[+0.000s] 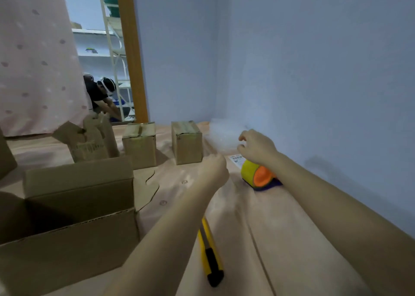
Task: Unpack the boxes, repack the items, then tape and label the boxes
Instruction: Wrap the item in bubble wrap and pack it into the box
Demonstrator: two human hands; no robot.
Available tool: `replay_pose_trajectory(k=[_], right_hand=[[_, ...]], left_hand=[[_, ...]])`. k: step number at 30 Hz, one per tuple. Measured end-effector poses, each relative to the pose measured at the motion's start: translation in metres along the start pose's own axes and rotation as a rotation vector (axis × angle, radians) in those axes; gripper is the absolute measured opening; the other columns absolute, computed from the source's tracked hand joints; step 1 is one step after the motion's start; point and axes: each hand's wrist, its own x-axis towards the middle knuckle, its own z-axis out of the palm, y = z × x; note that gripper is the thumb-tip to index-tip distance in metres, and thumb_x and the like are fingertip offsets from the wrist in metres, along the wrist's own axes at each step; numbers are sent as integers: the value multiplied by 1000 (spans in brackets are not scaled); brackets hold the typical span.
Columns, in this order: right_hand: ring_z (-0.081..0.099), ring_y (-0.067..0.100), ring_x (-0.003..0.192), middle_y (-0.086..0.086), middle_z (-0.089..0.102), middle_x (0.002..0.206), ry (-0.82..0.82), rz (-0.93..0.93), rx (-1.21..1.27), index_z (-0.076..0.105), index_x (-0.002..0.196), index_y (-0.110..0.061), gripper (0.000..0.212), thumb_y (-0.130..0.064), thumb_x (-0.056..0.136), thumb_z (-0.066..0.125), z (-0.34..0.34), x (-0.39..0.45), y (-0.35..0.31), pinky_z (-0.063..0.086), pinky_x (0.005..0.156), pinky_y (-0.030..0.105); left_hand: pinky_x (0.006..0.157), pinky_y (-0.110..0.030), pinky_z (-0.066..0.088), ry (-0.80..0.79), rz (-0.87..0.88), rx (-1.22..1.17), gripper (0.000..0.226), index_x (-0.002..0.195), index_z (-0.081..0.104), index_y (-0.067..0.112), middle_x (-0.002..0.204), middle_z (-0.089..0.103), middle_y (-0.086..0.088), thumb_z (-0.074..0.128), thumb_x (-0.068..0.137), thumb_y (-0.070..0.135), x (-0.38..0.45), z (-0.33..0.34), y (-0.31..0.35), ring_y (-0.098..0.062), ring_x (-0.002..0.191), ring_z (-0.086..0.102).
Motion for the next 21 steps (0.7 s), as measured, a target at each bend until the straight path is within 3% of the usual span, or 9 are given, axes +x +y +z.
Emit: replay_pose_trajectory(k=[11, 16, 21], right_hand=[[47, 28, 122, 10, 43, 138, -189, 10, -197, 42, 137, -9, 47, -29, 95, 49, 57, 133, 20, 42, 92, 36], [44, 27, 124, 8, 45, 135, -194, -27, -325, 41, 134, -11, 43, -30, 96, 47, 89, 167, 12, 39, 87, 36], [51, 25, 116, 6, 53, 129, -244, 63, -317, 43, 130, -13, 35, -27, 98, 43, 113, 183, 19, 34, 78, 31]], left_hand=[[89, -34, 36, 140, -217, -262, 27, 121, 45, 4, 127, 49, -14, 40, 95, 10, 88, 67, -18, -30, 117, 47], [89, -34, 38, 178, -200, -329, 32, 123, 46, 6, 125, 50, -12, 41, 91, 8, 104, 88, -32, -28, 115, 47], [91, -38, 41, 242, -208, -409, 31, 121, 50, 8, 122, 52, -11, 39, 92, 10, 117, 94, -38, -28, 112, 49]])
